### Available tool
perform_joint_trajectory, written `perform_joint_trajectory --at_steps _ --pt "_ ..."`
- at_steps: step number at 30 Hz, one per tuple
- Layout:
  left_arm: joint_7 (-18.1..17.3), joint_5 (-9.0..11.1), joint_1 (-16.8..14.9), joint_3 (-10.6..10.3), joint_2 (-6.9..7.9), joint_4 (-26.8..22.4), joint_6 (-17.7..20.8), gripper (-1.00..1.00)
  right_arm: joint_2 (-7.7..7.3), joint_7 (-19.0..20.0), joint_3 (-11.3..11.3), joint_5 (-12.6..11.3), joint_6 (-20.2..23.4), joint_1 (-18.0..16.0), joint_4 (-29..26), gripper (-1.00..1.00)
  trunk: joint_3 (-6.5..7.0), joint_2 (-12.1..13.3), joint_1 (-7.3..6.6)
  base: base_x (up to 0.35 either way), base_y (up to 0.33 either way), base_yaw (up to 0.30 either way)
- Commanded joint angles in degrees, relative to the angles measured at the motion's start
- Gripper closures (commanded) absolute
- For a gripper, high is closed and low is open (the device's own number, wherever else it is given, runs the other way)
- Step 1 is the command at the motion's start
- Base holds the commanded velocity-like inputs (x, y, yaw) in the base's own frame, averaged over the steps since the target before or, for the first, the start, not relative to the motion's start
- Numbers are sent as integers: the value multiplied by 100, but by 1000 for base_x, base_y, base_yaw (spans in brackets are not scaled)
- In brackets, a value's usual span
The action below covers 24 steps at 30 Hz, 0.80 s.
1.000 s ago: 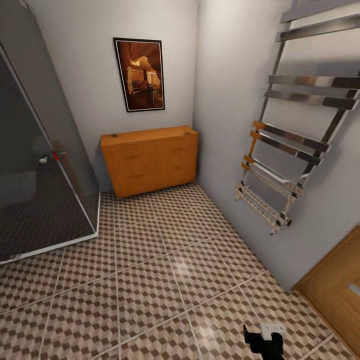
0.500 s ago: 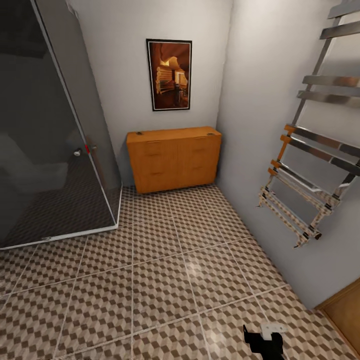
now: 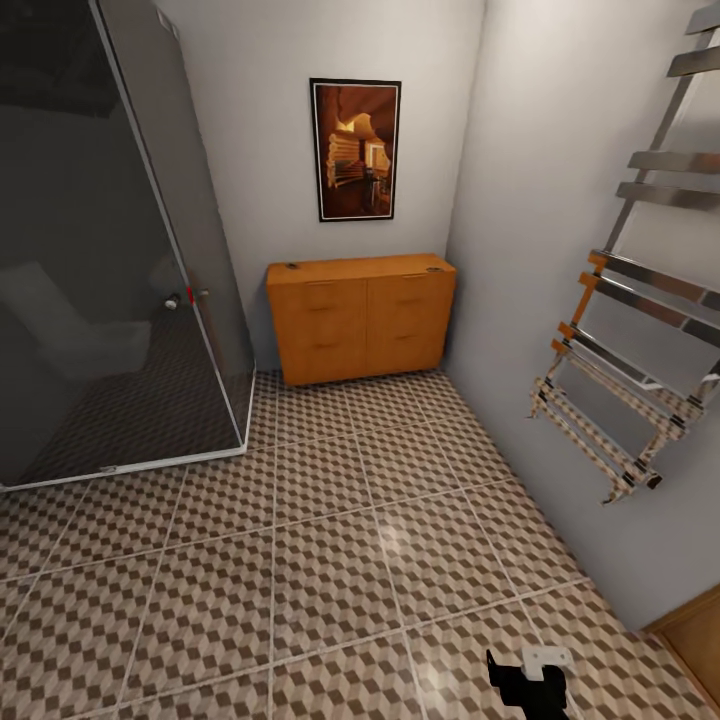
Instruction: Take the four mousetraps from the cabinet in the bathroom and place them on the bathroom floor. Make sure all four end up on the same floor surface, and ensure that at least two of them are either under or directly next to the same bathroom sink.
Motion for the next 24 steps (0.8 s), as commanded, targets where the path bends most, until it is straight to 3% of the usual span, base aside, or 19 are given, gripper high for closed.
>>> perform_joint_trajectory --at_steps 1,10,24 --pt "15 32 -9 -49 -3 21 -29 -100 0 -9 51 -54 -17 -4 4 -100 -11 -11 3 46 0 9" --pt "13 32 -9 -49 -3 21 -29 -100 2 -9 50 -54 -17 -4 4 -100 -11 -11 3 158 0 3" --pt "14 32 -9 -45 -3 21 -29 -100 2 -9 50 -54 -17 -7 4 -100 -11 -11 3 300 0 0"
